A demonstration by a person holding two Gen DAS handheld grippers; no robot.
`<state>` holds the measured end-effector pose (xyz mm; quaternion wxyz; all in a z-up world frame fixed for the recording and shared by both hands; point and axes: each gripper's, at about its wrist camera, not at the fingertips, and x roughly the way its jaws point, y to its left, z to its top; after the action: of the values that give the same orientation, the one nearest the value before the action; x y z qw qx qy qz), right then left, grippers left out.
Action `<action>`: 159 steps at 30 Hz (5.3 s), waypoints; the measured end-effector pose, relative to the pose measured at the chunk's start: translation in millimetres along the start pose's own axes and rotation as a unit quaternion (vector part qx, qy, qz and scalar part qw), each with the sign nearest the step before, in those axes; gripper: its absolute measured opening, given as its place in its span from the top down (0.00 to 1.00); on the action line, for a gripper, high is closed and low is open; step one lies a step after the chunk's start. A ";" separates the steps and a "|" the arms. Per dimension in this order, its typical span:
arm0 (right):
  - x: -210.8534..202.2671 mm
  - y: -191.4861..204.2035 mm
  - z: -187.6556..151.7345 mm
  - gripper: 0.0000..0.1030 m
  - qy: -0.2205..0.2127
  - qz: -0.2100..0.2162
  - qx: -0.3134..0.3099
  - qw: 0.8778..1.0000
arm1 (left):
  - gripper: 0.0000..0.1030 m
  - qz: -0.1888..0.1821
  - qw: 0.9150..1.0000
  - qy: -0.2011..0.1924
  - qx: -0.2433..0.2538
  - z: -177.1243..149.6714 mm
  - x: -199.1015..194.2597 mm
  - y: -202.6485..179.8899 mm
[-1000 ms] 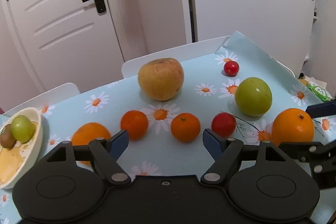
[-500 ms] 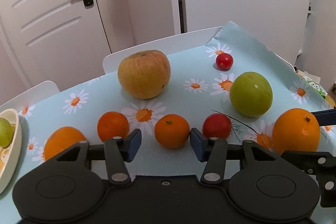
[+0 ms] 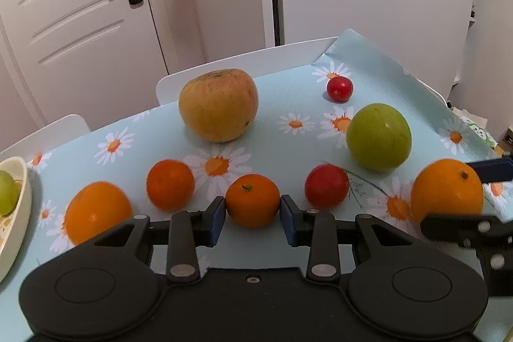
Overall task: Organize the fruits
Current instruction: 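Grasp the tangerine with the left gripper while the right gripper grasps the large orange, then carry the tangerine with the left gripper into the bowl and release, then lower the large orange into the bowl and open the right gripper, then move both tools back toward the remaining fruit on the table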
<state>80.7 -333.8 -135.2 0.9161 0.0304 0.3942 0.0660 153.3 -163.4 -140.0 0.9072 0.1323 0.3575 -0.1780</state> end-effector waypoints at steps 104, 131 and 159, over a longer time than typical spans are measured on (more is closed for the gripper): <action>88.8 322.4 170.1 0.26 0.010 0.061 -0.069 0.996 | 0.10 0.101 0.991 0.025 -0.088 -53.2 -90.0 328.6; 120.7 345.0 150.3 0.00 -0.002 0.141 -0.154 0.978 | 0.01 0.129 0.982 0.028 -0.137 -73.8 -120.5 315.0; -4.1 259.0 141.9 0.00 -0.055 0.070 -0.037 0.995 | 0.00 0.094 0.989 -0.025 -0.110 -37.0 -172.7 276.7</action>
<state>155.8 -78.6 -6.8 0.9302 0.0272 0.3369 0.1430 128.9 139.1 -14.9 0.9377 0.0598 0.3378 -0.0549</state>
